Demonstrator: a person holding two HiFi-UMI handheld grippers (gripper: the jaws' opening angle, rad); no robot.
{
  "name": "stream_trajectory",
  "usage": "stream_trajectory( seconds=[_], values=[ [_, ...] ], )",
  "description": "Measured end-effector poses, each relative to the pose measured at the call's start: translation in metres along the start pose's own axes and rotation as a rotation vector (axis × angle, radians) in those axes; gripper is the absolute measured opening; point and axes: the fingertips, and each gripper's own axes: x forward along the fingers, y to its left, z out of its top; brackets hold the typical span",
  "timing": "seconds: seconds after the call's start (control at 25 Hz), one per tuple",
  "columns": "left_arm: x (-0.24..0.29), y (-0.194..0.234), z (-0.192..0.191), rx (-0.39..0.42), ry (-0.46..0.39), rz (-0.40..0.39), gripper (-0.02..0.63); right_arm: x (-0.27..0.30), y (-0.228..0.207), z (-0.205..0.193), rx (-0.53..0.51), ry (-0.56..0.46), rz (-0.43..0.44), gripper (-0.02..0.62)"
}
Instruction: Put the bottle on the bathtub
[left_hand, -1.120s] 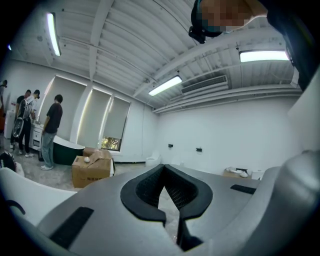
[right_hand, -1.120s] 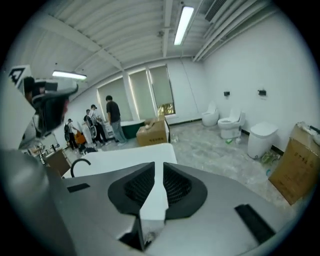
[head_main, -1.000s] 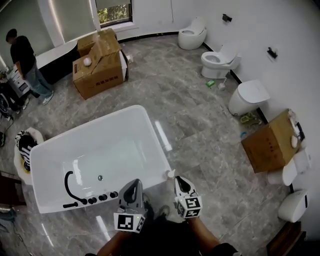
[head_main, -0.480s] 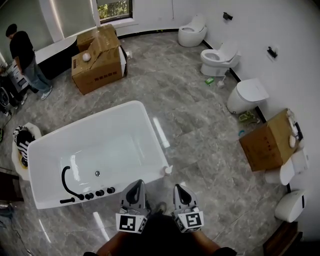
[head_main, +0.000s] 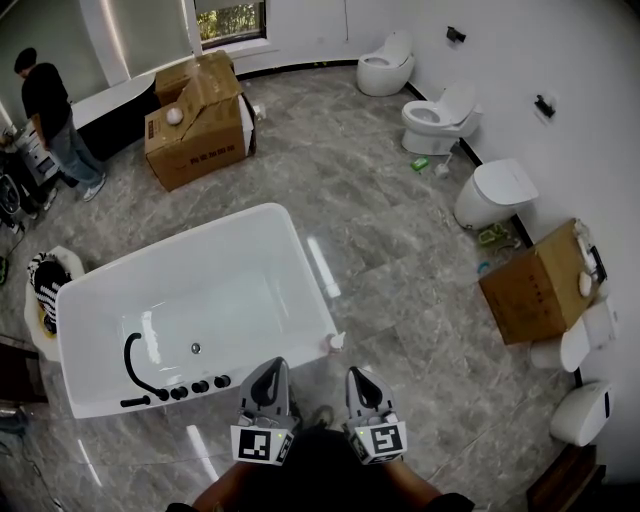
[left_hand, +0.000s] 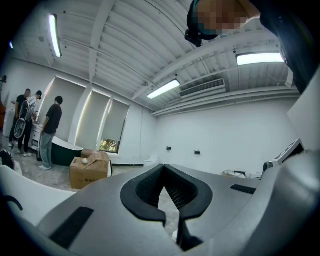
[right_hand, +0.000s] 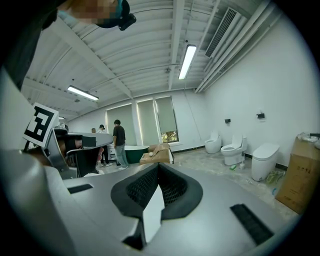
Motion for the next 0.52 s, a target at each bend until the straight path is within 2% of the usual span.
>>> stream_trajectory(
  seconds=[0.52],
  values=[
    [-0.0005,0.0019,-0.0009,-0.002,0.003,-0.004,0.014,0.0040,0.0012,-0.0034,0.042,-0.031,0.001,0.009]
  ],
)
